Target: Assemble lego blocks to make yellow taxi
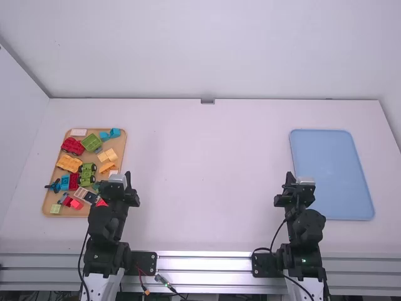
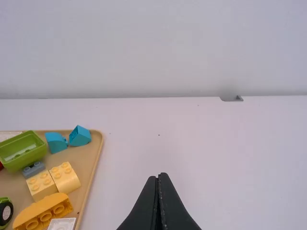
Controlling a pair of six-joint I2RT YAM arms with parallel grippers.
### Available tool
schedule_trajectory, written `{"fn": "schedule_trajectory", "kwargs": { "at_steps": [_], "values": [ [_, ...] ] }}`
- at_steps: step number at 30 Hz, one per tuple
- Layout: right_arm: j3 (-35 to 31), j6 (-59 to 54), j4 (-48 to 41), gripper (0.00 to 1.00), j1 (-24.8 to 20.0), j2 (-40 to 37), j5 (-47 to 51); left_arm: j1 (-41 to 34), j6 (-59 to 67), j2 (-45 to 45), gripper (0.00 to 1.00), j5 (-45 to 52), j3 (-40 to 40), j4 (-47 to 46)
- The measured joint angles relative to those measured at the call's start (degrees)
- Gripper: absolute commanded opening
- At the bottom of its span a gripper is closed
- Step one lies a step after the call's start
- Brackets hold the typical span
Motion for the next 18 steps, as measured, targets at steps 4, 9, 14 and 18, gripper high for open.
{"fn": "schedule_trajectory", "kwargs": {
  "at_steps": [4,9,14,18],
  "values": [
    [0.0,-0.1,0.0,0.01,0.0,0.0,0.0,0.0,0.0,0.0,0.01,0.0,0.0,0.0],
    [0.0,0.0,-0.1,0.04,0.0,0.5,0.0,0.0,0.0,0.6,0.04,0.0,0.1,-0.3],
    [0.9,-0.1,-1.5,0.08,0.0,2.6,0.1,0.0,-0.3,2.3,0.08,-0.4,1.0,-2.0],
    [3.5,-0.1,-2.9,0.13,0.0,5.7,0.0,0.0,-1.4,4.8,0.13,-1.1,3.0,-3.5]
  ]
}}
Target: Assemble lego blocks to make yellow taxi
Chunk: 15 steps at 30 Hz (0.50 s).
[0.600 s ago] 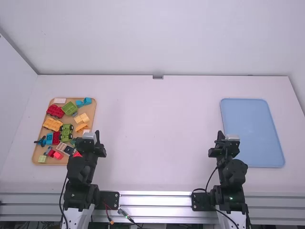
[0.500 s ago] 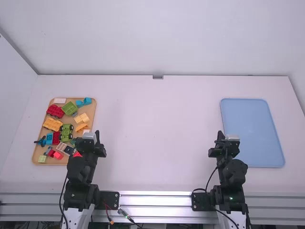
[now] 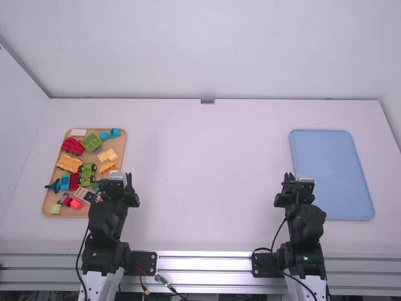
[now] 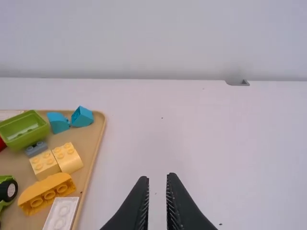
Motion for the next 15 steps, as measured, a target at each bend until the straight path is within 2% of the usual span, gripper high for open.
{"fn": "schedule_trajectory", "kwargs": {
  "at_steps": [4,5,15],
  "values": [
    [2.3,0.0,-0.8,0.17,0.1,2.4,0.1,0.0,-0.6,1.8,0.17,-0.7,1.8,-0.9],
    [6.1,-0.3,-2.0,0.22,0.5,6.4,0.1,0.0,-2.2,4.9,0.22,-1.7,4.8,-2.7],
    [16.5,-2.4,-5.9,0.39,2.2,19.5,0.3,3.3,-9.0,15.6,0.39,-4.6,14.8,-9.9]
  ]
}}
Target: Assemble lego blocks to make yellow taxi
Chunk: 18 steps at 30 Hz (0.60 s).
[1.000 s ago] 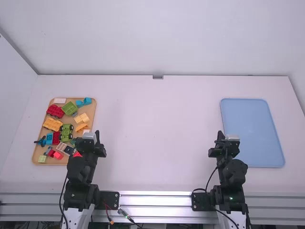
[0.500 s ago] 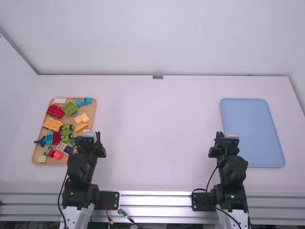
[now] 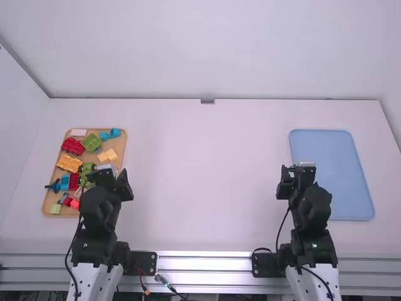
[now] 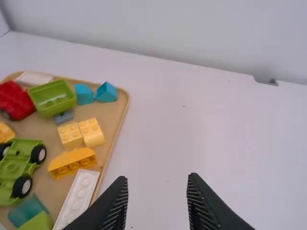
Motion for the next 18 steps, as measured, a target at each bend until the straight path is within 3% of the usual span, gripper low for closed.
{"fn": "schedule_trajectory", "kwargs": {
  "at_steps": [7,13,15,18],
  "values": [
    [7.8,-1.1,-3.1,0.52,1.5,9.0,0.3,4.6,-4.4,11.3,0.52,-0.7,11.1,-7.8],
    [16.2,-2.4,-6.3,0.64,2.5,18.8,0.3,10.3,-8.8,26.8,0.64,-1.1,26.1,-17.9],
    [24.3,-3.7,-9.6,0.77,2.3,28.2,0.4,15.0,-13.4,43.2,0.77,-2.3,41.5,-25.3],
    [24.3,-3.7,-9.6,0.77,2.3,28.2,0.4,15.0,-13.4,43.2,0.77,-2.3,41.5,-25.3]
  ]
}}
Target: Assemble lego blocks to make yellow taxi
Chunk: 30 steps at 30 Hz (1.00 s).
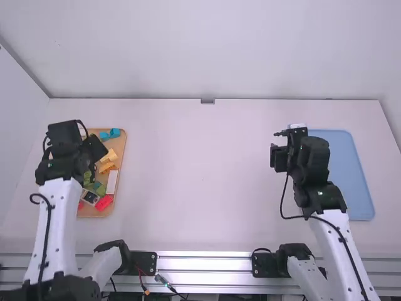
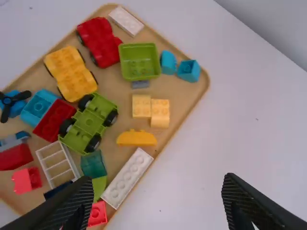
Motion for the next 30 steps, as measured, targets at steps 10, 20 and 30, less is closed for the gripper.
{"fn": "schedule_trajectory", "kwargs": {
  "at_steps": [10,20,30],
  "values": [
    [8.2,-1.2,-2.8,0.88,-0.2,9.4,0.2,6.8,-5.5,14.7,0.88,-0.3,11.0,-5.2],
    [15.2,-1.9,-3.9,0.98,0.6,17.4,0.7,21.7,-6.4,32.4,0.98,7.6,20.5,-7.4],
    [17.0,-2.7,-4.5,0.99,3.1,19.6,0.7,24.0,-6.3,45.9,0.99,7.1,32.3,-17.9]
  ]
}}
